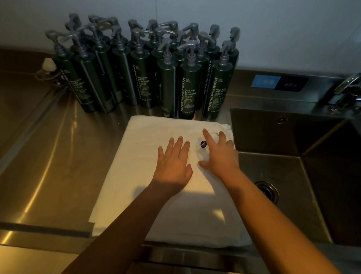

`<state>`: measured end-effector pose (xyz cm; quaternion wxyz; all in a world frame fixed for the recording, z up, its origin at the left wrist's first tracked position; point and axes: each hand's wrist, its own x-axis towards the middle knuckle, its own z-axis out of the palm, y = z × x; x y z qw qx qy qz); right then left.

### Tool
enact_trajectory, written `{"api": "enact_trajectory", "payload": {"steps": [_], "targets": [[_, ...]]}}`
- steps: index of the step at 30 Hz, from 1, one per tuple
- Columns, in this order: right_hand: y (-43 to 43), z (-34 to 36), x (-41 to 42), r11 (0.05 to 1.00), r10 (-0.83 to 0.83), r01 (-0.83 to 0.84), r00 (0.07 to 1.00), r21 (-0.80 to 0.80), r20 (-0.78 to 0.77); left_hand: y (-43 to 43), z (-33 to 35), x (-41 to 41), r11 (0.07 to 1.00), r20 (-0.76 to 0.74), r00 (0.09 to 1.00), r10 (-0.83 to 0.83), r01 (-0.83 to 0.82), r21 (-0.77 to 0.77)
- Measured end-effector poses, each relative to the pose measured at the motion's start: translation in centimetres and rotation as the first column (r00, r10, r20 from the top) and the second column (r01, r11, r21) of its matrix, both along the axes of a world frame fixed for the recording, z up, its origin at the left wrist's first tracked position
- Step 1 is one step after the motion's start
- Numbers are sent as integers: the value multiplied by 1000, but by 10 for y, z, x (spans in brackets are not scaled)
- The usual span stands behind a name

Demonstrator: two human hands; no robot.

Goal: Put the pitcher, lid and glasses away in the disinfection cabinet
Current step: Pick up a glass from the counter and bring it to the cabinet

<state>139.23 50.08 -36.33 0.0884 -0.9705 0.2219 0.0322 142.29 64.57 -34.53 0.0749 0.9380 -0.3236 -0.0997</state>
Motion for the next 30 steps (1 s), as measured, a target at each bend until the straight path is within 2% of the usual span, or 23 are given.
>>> {"api": "enact_trajectory", "payload": {"steps": [4,8,10,12,14,16,17,20,22,26,30], "targets": [[-7,2,-1,992,-72,69,997,102,31,-1,2,0,993,-55,998,23,-29,-115],[-11,-2,-10,976,-93,55,980,211,174,-4,4,1,967,-123,991,55,-84,-240],[-11,-3,-13,947,-141,54,955,315,260,-7,5,3,913,-219,973,71,-152,-379],[-10,-1,-15,913,-188,36,921,407,341,-10,8,5,813,-335,940,62,-242,-529],[-9,3,-16,874,-242,11,877,485,416,-13,14,5,711,-463,885,60,-363,-603],[-7,10,-17,828,-295,-18,836,561,463,-17,18,7,602,-626,778,54,-525,-601],[-7,14,-16,803,-315,-38,819,595,479,-19,20,8,539,-723,690,34,-622,-568],[-4,27,-15,756,-338,-109,779,646,527,-22,21,15,368,-942,317,-113,-867,-336],[-1,34,-13,736,-331,-166,758,657,562,-21,21,21,325,-963,157,-220,-919,-224],[5,45,-8,699,-318,-239,741,675,591,-19,29,29,297,-937,44,-347,-942,-155],[12,49,-2,658,-348,-266,722,705,598,-18,36,29,296,-897,-21,-442,-947,-124]]}}
